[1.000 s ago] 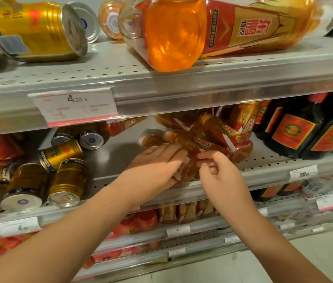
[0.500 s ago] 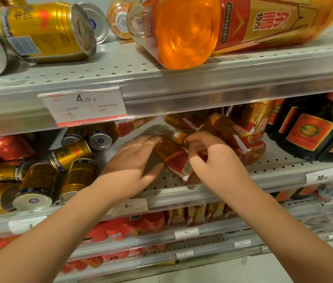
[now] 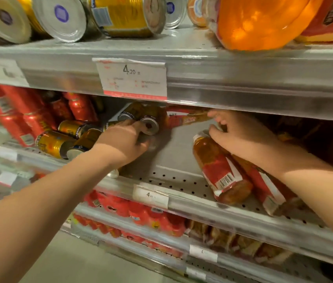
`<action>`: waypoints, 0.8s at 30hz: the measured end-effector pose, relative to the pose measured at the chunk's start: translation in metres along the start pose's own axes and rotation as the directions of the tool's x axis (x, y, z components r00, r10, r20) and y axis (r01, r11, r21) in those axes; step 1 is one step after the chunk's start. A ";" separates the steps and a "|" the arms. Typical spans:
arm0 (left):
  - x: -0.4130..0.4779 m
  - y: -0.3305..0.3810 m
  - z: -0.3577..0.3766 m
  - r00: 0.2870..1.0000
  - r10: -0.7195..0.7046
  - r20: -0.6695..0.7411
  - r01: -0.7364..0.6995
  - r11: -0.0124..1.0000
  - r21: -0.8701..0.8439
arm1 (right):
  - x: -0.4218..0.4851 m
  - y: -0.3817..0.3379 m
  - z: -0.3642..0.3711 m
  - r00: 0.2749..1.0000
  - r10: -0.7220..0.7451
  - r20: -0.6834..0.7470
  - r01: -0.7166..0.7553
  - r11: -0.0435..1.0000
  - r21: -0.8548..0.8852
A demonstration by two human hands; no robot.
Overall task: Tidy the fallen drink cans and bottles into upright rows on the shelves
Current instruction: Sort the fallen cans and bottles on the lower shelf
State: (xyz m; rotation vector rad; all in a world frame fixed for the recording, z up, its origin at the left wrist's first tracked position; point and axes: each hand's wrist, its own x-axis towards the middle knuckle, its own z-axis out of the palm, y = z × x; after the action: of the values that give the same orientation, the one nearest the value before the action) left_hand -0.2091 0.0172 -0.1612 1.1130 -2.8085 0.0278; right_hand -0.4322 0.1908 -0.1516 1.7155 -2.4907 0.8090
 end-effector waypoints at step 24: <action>0.132 -0.061 0.018 0.971 0.135 0.198 -0.086 0.968 -0.236 | 0.141 0.021 0.066 0.938 -0.209 0.277 0.279 0.928 -0.246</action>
State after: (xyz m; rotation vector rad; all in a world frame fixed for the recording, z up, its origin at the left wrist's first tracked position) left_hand -0.2643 -0.1186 -0.1652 0.9564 -2.9600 -0.4154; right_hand -0.4891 0.0461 -0.1762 2.0658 -2.3110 0.2178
